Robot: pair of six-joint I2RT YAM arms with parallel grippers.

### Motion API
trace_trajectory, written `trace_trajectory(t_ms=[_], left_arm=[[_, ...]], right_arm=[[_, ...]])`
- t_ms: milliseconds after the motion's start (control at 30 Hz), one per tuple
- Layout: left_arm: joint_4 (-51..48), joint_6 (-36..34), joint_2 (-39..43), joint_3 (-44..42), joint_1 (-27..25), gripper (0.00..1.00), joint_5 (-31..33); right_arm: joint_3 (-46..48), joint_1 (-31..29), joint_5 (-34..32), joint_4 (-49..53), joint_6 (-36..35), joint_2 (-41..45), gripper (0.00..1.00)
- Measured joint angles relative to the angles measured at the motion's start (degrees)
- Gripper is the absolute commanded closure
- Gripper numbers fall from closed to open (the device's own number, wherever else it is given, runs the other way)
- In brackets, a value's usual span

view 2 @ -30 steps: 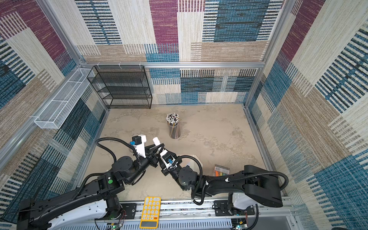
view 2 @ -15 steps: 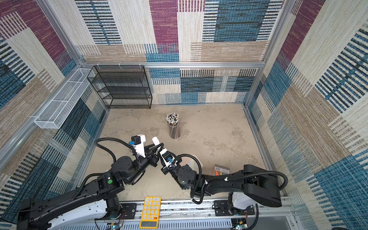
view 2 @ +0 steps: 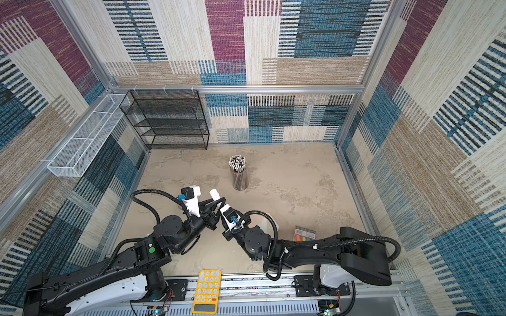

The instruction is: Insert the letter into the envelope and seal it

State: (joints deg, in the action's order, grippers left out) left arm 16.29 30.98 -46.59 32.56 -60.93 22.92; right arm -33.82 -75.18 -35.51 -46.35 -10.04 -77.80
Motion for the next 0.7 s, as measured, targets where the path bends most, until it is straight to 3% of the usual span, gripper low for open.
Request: trace_trajectory(t_ms=[367, 700], left_arm=[[0.2, -1.0, 5.7, -2.7, 0.0, 1.00, -5.7], [-1.3, -2.1, 15.7, -6.4, 0.0, 1.00, -21.1]], right_arm=[[-1.5, 0.2, 9.6, 11.3, 6.6, 6.6, 0.89], [0.0, 0.9, 28.8, 20.3, 14.8, 16.3, 0.89]])
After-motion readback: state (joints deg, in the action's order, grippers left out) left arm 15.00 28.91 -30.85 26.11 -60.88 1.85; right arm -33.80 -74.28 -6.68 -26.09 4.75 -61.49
